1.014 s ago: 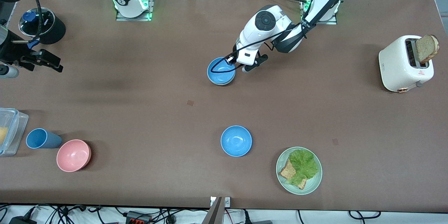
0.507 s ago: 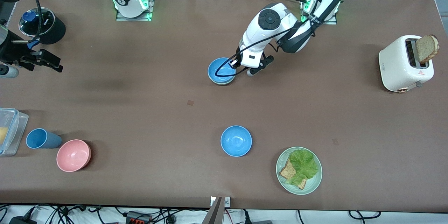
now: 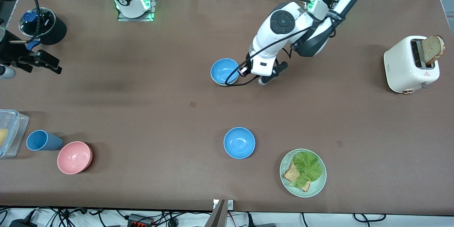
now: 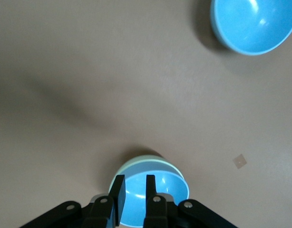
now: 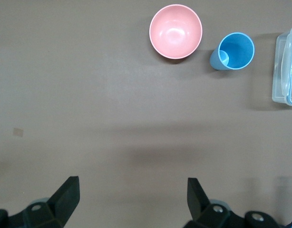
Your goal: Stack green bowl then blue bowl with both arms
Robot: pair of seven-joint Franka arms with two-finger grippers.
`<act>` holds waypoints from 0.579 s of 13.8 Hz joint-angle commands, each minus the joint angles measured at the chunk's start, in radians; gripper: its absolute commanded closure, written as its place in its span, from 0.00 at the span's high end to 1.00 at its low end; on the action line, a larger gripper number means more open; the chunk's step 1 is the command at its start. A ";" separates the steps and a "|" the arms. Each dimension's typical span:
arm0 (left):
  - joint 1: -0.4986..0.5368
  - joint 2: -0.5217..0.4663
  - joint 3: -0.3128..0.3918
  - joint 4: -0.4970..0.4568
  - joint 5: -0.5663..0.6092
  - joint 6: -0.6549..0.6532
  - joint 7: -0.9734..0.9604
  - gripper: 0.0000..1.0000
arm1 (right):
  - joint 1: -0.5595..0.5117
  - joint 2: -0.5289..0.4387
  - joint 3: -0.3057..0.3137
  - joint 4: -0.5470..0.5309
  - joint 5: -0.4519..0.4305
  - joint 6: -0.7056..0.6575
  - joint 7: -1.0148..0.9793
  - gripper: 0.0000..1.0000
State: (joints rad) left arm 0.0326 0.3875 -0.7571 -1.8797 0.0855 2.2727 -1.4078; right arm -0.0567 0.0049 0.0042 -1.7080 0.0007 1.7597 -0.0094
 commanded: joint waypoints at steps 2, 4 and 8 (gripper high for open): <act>0.050 0.007 -0.008 0.158 0.028 -0.171 0.131 0.29 | -0.006 -0.002 0.003 0.013 -0.004 -0.008 -0.010 1.00; 0.085 0.010 -0.007 0.204 0.028 -0.221 0.234 0.36 | -0.006 -0.002 0.003 0.013 -0.004 -0.006 -0.010 1.00; 0.107 0.031 0.019 0.329 0.030 -0.375 0.462 0.78 | -0.008 -0.002 0.003 0.018 -0.007 -0.003 -0.010 1.00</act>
State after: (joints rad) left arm 0.1342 0.3895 -0.7442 -1.6360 0.0863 1.9747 -1.0358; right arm -0.0578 0.0048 0.0039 -1.7030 0.0007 1.7595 -0.0095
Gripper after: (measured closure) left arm 0.423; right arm 0.000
